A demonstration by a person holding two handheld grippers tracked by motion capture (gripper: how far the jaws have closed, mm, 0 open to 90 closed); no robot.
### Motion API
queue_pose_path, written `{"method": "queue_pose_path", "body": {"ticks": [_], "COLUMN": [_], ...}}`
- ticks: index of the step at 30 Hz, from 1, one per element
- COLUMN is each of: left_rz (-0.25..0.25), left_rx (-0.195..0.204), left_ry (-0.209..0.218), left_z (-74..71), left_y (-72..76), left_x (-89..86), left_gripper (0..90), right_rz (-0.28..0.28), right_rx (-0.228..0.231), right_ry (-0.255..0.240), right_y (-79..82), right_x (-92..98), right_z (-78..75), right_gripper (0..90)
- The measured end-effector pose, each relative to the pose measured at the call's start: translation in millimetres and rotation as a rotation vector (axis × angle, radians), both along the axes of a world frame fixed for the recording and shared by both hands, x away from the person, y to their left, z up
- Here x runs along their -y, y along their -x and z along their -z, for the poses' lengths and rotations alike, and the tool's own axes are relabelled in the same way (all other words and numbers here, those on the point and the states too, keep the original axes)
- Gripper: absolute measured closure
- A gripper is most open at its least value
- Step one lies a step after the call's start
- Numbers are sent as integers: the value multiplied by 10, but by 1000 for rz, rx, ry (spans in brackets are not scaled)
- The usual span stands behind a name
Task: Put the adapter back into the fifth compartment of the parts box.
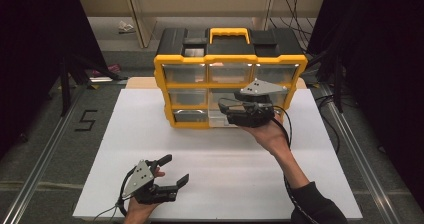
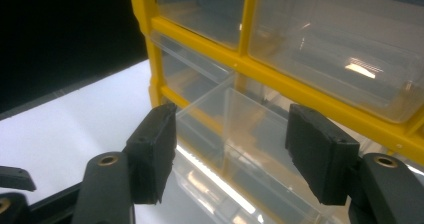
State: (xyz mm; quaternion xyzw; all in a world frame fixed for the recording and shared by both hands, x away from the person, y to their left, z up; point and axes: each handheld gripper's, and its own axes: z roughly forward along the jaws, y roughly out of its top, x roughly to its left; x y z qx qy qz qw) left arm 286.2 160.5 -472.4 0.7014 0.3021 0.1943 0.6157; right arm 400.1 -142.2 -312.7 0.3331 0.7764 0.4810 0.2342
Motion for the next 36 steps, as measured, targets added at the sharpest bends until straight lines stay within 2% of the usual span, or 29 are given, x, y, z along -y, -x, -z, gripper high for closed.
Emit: {"method": "queue_pose_path", "body": {"ticks": [22, 36], "left_rz": [2, 2], "left_rx": [1, 1], "left_ry": [-2, -2], "left_z": [0, -1], "left_y": [2, 4], "left_x": [1, 1], "left_gripper": [160, 160], "right_rz": [-56, -78], "right_rx": [62, 58], "right_ry": [-60, -72], "right_y": [341, 453], "right_x": [-15, -31], "right_z": [11, 99], "right_gripper": [334, 260]}}
